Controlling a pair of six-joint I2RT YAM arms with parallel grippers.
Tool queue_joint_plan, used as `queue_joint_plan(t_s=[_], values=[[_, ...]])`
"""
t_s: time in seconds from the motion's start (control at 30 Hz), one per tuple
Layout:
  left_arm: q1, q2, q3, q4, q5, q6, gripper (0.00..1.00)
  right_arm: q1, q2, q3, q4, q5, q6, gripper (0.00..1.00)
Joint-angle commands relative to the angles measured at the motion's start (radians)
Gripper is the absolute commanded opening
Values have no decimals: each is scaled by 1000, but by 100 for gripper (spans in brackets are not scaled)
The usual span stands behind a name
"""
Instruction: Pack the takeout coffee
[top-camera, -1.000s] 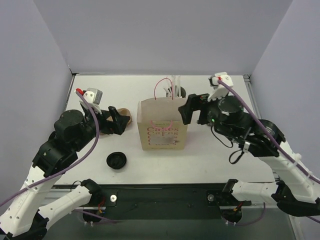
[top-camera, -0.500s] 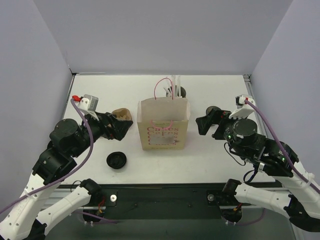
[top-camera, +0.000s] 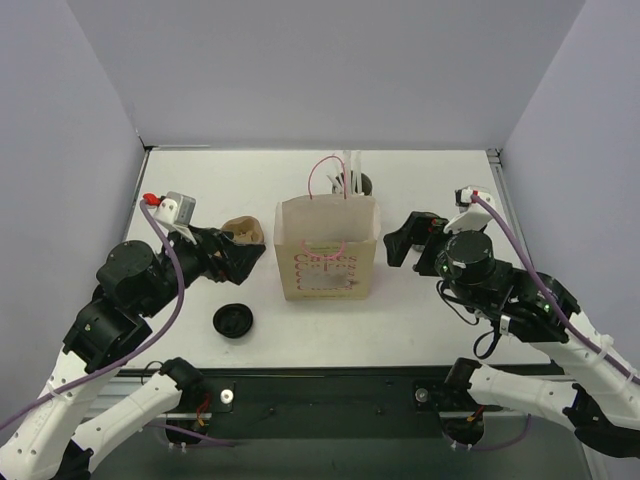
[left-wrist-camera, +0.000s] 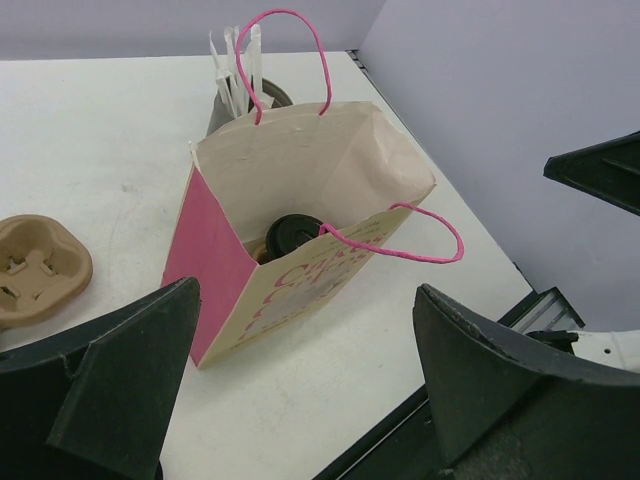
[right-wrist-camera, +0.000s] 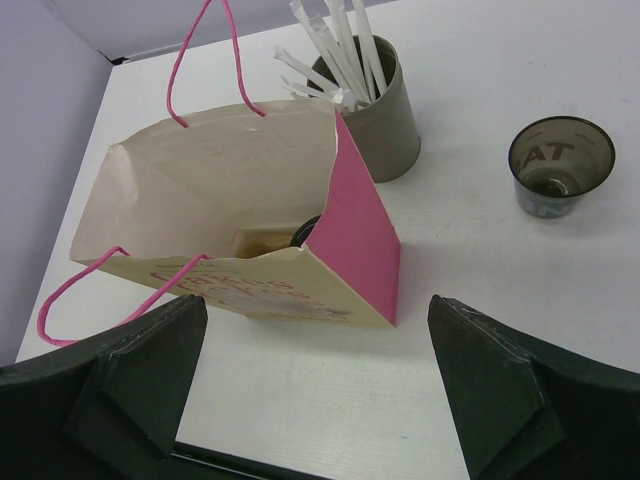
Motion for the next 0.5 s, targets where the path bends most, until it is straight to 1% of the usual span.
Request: queue_joint_plan(t_s=[0.0,0.27,0.47], values=[[5,-2,13,31,12,20,97,4,-7,13,10,14,13,100],[5,0,1,60,16,9,97,4,-17,5,6,16,16,100],[5,-7,1,57,16,7,97,4,4,17,-4,-1,24,100]])
